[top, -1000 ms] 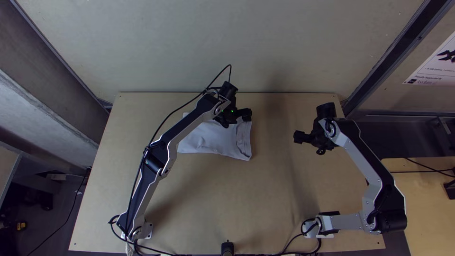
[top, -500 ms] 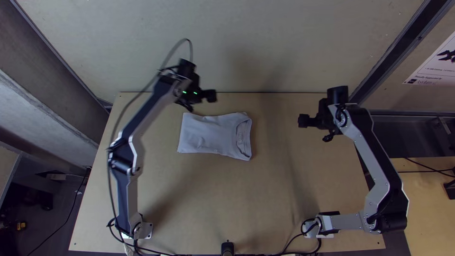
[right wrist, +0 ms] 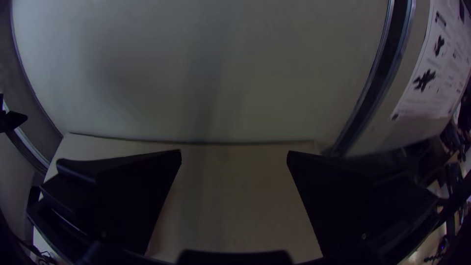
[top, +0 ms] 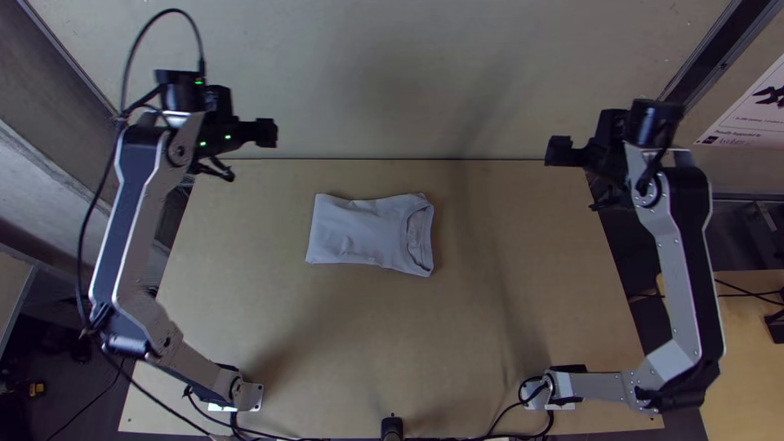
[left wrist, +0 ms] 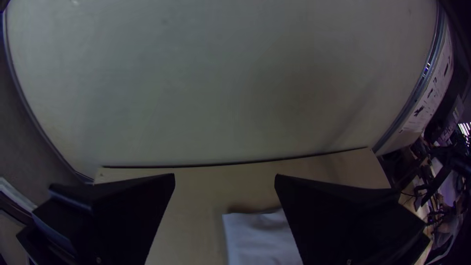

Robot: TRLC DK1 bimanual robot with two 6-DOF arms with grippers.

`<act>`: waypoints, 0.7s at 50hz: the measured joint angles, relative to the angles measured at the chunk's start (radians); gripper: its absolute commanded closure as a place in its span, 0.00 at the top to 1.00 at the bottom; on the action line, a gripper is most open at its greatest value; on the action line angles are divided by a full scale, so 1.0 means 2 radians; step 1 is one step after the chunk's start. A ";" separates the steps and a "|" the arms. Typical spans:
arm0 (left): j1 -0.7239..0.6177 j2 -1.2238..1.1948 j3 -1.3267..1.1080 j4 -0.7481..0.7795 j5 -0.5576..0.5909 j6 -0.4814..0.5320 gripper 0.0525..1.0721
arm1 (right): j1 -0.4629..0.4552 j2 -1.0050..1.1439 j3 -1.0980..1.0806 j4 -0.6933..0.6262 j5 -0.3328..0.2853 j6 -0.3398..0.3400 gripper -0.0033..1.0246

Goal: Fold the t-shirt

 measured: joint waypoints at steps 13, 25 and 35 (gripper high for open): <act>0.046 -0.160 -0.175 0.129 0.000 0.039 0.96 | 0.011 -0.071 -0.019 0.076 0.003 -0.052 0.96; 0.088 -0.304 -0.336 0.287 0.000 0.048 0.96 | 0.019 -0.194 -0.152 0.197 0.011 -0.088 0.96; 0.110 -0.427 -0.487 0.424 0.000 0.053 0.96 | 0.020 -0.304 -0.282 0.282 0.013 -0.110 0.96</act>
